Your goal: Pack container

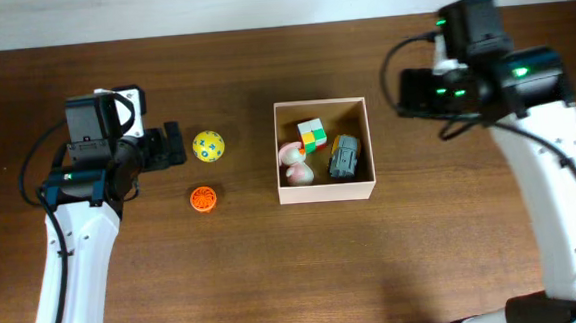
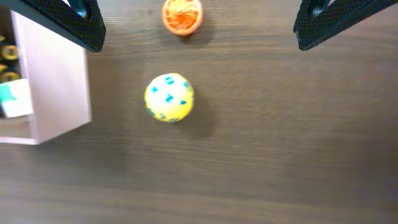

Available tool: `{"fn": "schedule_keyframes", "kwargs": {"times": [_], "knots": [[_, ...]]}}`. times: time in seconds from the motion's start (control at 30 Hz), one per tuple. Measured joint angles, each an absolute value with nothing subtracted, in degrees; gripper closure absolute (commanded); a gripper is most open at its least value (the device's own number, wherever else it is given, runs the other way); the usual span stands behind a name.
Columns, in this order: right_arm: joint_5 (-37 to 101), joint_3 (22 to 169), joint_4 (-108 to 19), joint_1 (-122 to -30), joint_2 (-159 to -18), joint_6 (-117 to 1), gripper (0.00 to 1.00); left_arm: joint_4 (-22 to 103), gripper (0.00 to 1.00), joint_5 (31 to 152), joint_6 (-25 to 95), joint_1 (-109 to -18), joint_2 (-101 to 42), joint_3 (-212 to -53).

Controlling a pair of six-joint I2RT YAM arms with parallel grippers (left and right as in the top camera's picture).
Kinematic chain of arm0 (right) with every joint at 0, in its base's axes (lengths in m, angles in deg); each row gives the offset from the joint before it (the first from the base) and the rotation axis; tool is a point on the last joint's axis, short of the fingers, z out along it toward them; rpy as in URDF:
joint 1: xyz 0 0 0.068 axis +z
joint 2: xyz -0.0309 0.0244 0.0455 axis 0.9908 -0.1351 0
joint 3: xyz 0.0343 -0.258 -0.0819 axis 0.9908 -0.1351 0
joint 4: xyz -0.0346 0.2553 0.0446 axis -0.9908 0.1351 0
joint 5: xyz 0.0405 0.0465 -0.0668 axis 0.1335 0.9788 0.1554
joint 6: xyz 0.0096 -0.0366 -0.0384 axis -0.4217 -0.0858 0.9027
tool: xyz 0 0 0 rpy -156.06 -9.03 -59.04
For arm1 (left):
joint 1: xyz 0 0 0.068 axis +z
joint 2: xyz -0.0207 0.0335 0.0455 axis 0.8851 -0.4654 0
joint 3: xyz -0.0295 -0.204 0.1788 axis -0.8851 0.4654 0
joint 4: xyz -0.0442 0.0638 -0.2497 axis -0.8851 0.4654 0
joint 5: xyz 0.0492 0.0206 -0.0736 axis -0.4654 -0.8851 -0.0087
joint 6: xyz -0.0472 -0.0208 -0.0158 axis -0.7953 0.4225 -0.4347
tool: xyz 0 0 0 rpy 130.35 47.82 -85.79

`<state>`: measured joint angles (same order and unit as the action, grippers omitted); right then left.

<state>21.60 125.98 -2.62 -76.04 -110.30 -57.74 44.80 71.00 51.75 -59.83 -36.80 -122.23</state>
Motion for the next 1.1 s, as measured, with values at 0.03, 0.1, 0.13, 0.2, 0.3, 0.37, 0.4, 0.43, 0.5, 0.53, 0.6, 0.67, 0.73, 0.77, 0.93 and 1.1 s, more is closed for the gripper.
{"fn": "schedule_keyframes", "kwargs": {"times": [0.03, 0.1, 0.13, 0.2, 0.3, 0.37, 0.4, 0.43, 0.5, 0.53, 0.6, 0.67, 0.73, 0.77, 0.93, 1.1], "knots": [[22.8, 125.9, -2.0, -78.2, -110.3, -57.8, 0.10, 43.7, 0.01, 71.8, 51.8, -59.8, -36.8, -122.2], [24.9, 125.6, -1.9, -82.1, -110.3, -57.8, 0.09, 42.1, 0.01, 72.6, 51.8, -59.8, -36.8, -122.3], [25.8, 125.3, -1.8, -84.0, -110.3, -57.8, 0.08, 41.2, 0.01, 72.7, 51.8, -59.8, -36.8, -122.3], [27.3, 124.6, -1.7, -87.4, -110.3, -57.8, 0.06, 41.5, 0.01, 72.7, 51.8, -59.8, -37.2, -123.1], [28.8, 124.3, -1.6, -91.4, -110.3, -57.8, 0.03, 43.8, 0.01, 72.7, 51.8, -59.8, -40.2, -127.2], [29.4, 124.3, -1.2, -93.2, -110.3, -57.9, 0.01, 47.4, 0.01, 72.7, 51.8, -59.9, -43.8, -131.7], [29.6, 124.3, -1.1, -93.7, -110.3, -57.8, 0.00, 49.5, 0.01, 72.7, 52.0, -60.0, -46.4, -134.6], [29.7, 124.2, -1.1, -94.1, -110.3, -57.8, 0.01, 51.4, 0.01, 72.7, 52.3, -60.2, -48.9, -137.3], [30.0, 124.2, -1.0, -94.4, -110.3, -57.8, 0.01, 55.0, 0.01, 72.7, 53.0, -60.9, -54.5, -143.0], [30.1, 124.2, -1.0, -94.5, -110.3, -57.8, 0.01, 56.9, 0.01, 72.8, 53.4, -61.4, -57.3, -145.8], [30.4, 124.1, -1.0, -94.5, -110.3, -57.8, 0.01, 59.6, 0.01, 72.8, 54.0, -62.5, -62.8, -150.4], [30.5, 124.1, -1.0, -94.5, -110.3, -57.8, 0.01, 61.2, 0.01, 72.8, 54.5, -63.7, -67.3, -153.4], [30.6, 124.1, -1.0, -94.5, -110.3, -57.7, 0.01, 61.7, 0.01, 72.6, 54.9, -64.7, -70.8, -154.6], [30.6, 124.1, -1.0, -94.5, -110.3, -57.8, 0.01, 61.9, 0.01, 72.6, 55.0, -65.1, -72.2, -154.7], [30.8, 124.1, -1.0, -94.5, -110.3, -57.8, 0.01, 62.3, 0.08, 72.4, 55.3, -66.6, -78.0, -154.8], [30.8, 124.1, -1.0, -94.5, -110.3, -57.8, 0.01, 64.1, 0.25, 71.8, 55.6, -67.9, -82.0, -154.8]]}}
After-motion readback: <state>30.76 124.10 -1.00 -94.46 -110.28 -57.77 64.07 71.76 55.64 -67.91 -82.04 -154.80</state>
